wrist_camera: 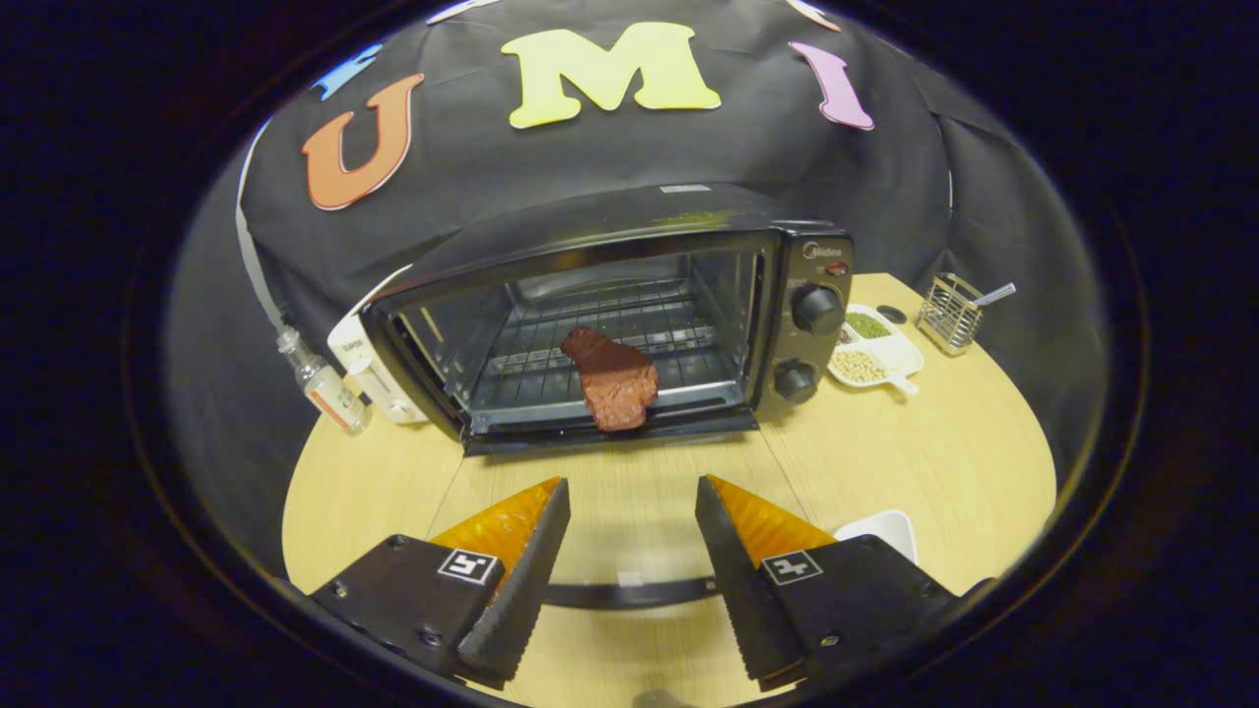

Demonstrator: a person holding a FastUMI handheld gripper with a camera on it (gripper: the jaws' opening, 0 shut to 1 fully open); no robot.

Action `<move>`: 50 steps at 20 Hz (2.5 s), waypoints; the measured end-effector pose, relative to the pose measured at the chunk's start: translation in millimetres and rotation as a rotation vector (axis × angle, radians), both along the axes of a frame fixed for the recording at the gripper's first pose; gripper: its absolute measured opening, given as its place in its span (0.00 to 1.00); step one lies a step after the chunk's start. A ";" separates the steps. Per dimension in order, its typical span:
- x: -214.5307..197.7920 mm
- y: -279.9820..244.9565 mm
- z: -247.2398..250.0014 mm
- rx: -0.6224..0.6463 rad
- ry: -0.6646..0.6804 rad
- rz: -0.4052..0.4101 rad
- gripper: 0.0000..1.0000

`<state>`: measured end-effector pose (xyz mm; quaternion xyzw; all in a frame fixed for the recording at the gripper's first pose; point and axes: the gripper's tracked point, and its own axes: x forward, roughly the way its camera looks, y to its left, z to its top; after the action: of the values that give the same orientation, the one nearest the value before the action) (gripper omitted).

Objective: Open the toaster oven, put the food inside, and close the toaster oven door.

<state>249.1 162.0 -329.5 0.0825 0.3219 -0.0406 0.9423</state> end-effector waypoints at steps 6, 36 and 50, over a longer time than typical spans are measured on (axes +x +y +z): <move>-72.6 -3.4 -25.9 -0.058 0.073 0.067 0.83; -28.6 -12.4 -0.9 -0.060 0.136 0.043 0.83; 12.7 -12.6 51.7 -0.081 0.048 0.047 0.83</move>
<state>261.8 149.4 -277.8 0.0359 0.3444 -0.0335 0.9375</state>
